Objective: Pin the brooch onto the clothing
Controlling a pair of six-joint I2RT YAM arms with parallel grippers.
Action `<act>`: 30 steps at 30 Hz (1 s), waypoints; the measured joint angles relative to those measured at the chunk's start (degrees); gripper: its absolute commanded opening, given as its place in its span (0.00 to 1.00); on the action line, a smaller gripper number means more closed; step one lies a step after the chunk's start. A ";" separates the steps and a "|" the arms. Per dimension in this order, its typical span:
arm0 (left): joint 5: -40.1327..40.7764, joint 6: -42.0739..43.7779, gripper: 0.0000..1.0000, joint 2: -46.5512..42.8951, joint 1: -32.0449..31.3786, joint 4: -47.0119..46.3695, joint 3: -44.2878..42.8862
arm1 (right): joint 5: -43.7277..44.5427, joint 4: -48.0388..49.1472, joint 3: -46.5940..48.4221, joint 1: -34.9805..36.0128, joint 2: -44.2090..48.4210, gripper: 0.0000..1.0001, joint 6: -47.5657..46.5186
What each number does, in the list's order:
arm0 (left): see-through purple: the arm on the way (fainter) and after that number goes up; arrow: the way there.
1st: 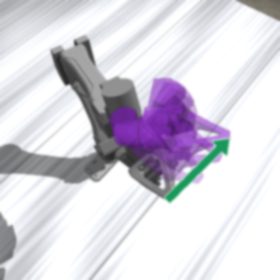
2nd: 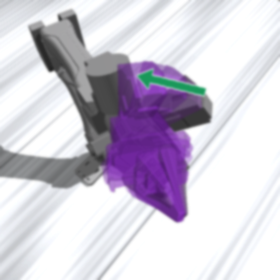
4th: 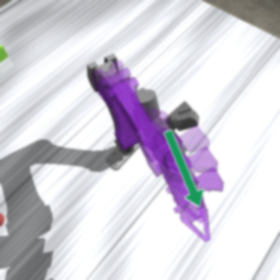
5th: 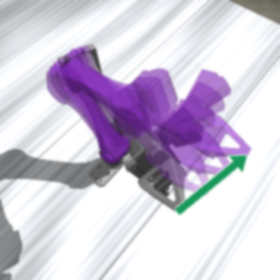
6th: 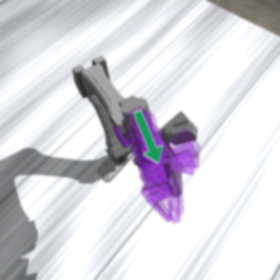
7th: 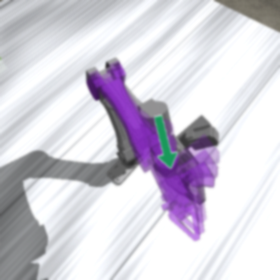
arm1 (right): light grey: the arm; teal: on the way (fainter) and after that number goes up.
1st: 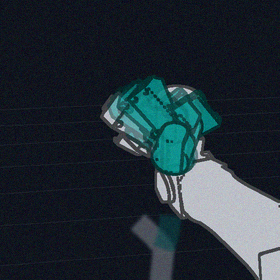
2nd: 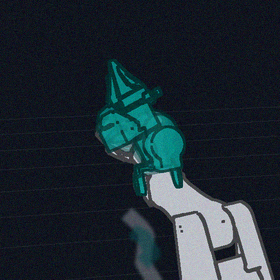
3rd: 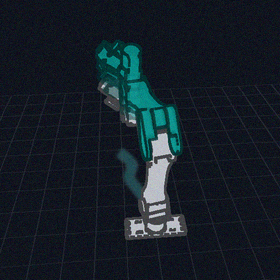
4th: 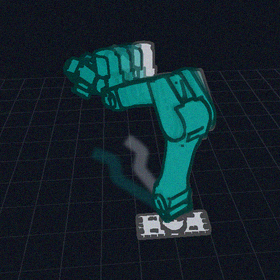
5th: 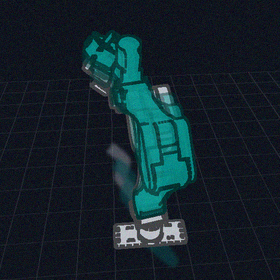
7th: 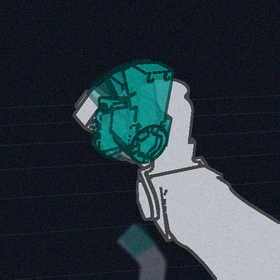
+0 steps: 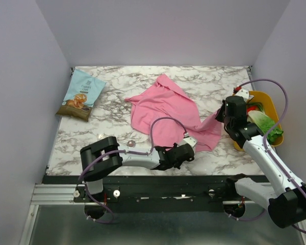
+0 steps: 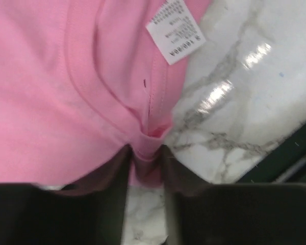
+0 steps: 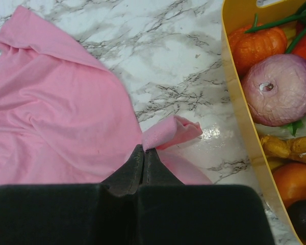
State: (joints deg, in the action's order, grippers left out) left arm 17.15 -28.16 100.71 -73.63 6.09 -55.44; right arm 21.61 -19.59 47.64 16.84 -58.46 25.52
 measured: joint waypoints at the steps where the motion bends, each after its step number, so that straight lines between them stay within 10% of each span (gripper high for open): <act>1: 1.64 -0.31 0.00 1.11 0.00 0.57 -1.27 | -0.22 0.00 0.00 -0.26 0.00 0.01 0.00; 11: 11.65 1.14 0.00 -4.76 2.75 8.00 1.25 | -1.70 0.22 0.00 -2.23 1.27 0.07 0.44; 20: 7.56 5.86 0.00 -15.43 17.70 9.05 -1.11 | -8.72 1.73 11.50 -6.08 -16.57 0.88 0.37; 30: 0.24 7.45 0.00 -12.22 20.79 8.96 -5.11 | -23.10 1.42 10.91 -6.16 -20.04 0.89 -1.49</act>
State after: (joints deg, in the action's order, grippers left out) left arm 17.39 -20.71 88.49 -52.84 15.05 -60.55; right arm -1.50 -18.17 58.54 10.68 -78.50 24.03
